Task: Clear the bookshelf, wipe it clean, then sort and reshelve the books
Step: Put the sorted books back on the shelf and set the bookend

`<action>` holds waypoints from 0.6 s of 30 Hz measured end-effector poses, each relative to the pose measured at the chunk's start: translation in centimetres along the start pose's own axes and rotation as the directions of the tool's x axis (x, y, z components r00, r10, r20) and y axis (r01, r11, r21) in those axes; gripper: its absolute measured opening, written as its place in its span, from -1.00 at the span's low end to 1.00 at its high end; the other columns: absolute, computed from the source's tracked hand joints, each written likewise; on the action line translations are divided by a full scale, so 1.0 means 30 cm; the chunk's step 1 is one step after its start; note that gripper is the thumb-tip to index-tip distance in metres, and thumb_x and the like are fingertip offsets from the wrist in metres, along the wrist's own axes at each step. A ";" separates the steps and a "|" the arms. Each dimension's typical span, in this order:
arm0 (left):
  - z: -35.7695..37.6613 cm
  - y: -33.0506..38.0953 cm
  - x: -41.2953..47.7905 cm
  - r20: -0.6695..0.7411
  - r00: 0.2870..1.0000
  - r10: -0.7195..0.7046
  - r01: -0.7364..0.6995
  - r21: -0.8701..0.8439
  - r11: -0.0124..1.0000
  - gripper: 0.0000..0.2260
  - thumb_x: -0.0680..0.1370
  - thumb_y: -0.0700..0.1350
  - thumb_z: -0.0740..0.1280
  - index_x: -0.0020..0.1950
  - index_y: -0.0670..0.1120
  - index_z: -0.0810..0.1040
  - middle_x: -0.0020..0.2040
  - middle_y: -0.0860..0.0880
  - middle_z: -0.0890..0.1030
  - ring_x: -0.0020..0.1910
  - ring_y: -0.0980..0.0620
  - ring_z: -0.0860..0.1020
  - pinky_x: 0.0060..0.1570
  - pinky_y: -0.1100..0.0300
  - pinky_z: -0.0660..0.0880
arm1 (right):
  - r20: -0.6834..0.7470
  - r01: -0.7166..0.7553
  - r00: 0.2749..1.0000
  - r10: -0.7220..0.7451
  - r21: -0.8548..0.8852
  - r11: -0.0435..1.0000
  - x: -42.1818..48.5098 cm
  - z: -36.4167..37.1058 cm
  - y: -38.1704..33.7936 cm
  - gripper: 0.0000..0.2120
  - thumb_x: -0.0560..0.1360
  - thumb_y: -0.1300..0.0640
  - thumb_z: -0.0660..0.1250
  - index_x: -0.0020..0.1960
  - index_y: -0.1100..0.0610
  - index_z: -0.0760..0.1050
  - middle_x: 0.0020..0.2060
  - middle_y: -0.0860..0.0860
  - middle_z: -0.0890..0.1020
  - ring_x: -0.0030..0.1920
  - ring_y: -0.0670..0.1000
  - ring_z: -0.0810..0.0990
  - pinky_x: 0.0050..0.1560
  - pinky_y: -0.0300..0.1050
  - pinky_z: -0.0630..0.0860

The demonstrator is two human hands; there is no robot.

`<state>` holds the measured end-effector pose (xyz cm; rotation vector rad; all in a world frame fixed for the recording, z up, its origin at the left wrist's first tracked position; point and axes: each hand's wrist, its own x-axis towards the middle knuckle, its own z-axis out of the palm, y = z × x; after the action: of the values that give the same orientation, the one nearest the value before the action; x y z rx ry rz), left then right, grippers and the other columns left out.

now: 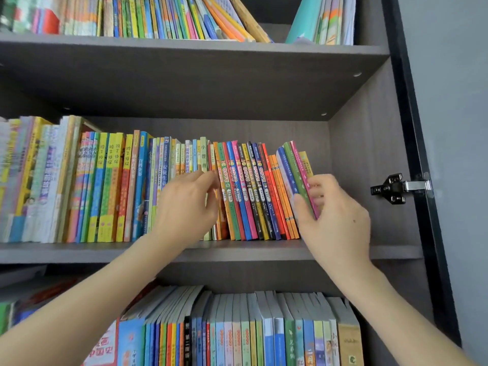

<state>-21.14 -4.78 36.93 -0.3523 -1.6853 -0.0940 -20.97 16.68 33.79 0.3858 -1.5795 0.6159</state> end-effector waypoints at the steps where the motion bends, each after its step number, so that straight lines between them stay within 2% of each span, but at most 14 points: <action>1: -0.021 -0.006 -0.014 -0.001 1.000 0.011 -0.011 0.024 1.000 -0.92 0.45 -0.27 0.38 -0.08 -0.15 0.59 -0.23 -0.03 0.61 -0.26 0.02 0.54 -0.24 0.20 0.45 | -0.017 0.058 0.998 -0.057 0.074 0.996 -0.022 0.008 -0.029 -0.75 0.52 -0.01 0.34 0.09 0.12 0.50 -0.08 -0.02 0.67 -0.18 -0.08 0.62 -0.27 -0.41 0.33; 4: -0.088 -0.038 -0.055 0.035 0.999 0.023 -0.027 0.101 0.995 -0.92 0.46 -0.27 0.37 -0.07 -0.14 0.58 -0.22 -0.03 0.61 -0.25 -0.02 0.56 -0.23 0.13 0.51 | 0.067 0.167 0.980 -0.189 0.248 0.954 -0.088 0.070 -0.120 -0.93 0.51 0.08 0.37 -0.12 0.07 0.54 -0.32 -0.11 0.61 -0.36 -0.14 0.57 -0.41 -0.27 0.49; 6: -0.149 -0.063 -0.099 0.061 0.998 0.004 -0.012 0.141 0.990 -0.91 0.47 -0.27 0.34 -0.05 -0.15 0.59 -0.20 -0.04 0.62 -0.24 -0.04 0.56 -0.22 0.09 0.53 | 0.142 0.187 0.959 -0.247 0.340 0.922 -0.141 0.114 -0.194 -0.88 0.51 0.08 0.31 -0.18 0.05 0.56 -0.40 -0.14 0.58 -0.41 -0.15 0.53 -0.43 -0.19 0.50; 9: -0.275 -0.102 -0.198 0.063 0.997 -0.048 0.032 0.236 0.971 -0.88 0.47 -0.23 0.27 -0.07 -0.15 0.59 -0.20 -0.04 0.62 -0.24 -0.06 0.57 -0.24 0.08 0.52 | 0.121 0.276 0.929 -0.350 0.403 0.873 -0.243 0.166 -0.321 -0.83 0.48 0.08 0.28 -0.26 0.06 0.56 -0.45 -0.11 0.57 -0.44 -0.08 0.52 -0.39 -0.23 0.40; 10: -0.305 -0.106 -0.218 0.058 0.997 -0.051 0.035 0.256 0.966 -0.86 0.45 -0.21 0.25 -0.09 -0.15 0.59 -0.20 -0.04 0.62 -0.24 -0.08 0.58 -0.25 0.08 0.51 | 0.101 0.307 0.922 -0.374 0.401 0.863 -0.269 0.171 -0.348 -0.83 0.47 0.09 0.29 -0.28 0.07 0.55 -0.45 -0.10 0.56 -0.44 -0.05 0.52 -0.41 -0.19 0.40; 12: -0.420 -0.140 -0.320 0.108 0.990 -0.096 0.054 0.347 0.936 -0.85 0.43 -0.20 0.23 -0.10 -0.15 0.59 -0.22 -0.04 0.63 -0.26 -0.11 0.59 -0.25 0.07 0.52 | 0.081 0.339 0.896 -0.437 0.511 0.790 -0.361 0.198 -0.457 -0.83 0.46 0.11 0.30 -0.30 0.09 0.52 -0.47 -0.06 0.55 -0.45 0.02 0.53 -0.44 -0.12 0.42; 14: -0.536 -0.169 -0.418 0.158 0.975 -0.156 0.071 0.443 0.894 -0.83 0.43 -0.19 0.22 -0.10 -0.15 0.58 -0.24 -0.04 0.62 -0.28 -0.13 0.58 -0.26 0.05 0.53 | 0.125 0.320 0.853 -0.507 0.643 0.696 -0.460 0.220 -0.566 -0.83 0.44 0.11 0.27 -0.31 0.10 0.51 -0.49 -0.03 0.54 -0.46 0.09 0.53 -0.48 -0.09 0.42; 18: -0.834 -0.195 -0.665 0.242 0.904 -0.352 0.144 0.603 0.784 -0.80 0.42 -0.19 0.19 -0.12 -0.15 0.60 -0.27 -0.03 0.61 -0.29 -0.13 0.58 -0.25 0.12 0.50 | 0.266 0.192 0.701 -0.661 0.823 0.535 -0.698 0.228 -0.828 -0.76 0.44 0.04 0.17 -0.34 0.08 0.48 -0.53 0.01 0.52 -0.50 0.15 0.52 -0.53 -0.07 0.43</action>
<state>3.13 -20.43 21.96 0.3432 -2.0050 0.2985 -9.66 -9.56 16.87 1.7226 -1.5811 0.7612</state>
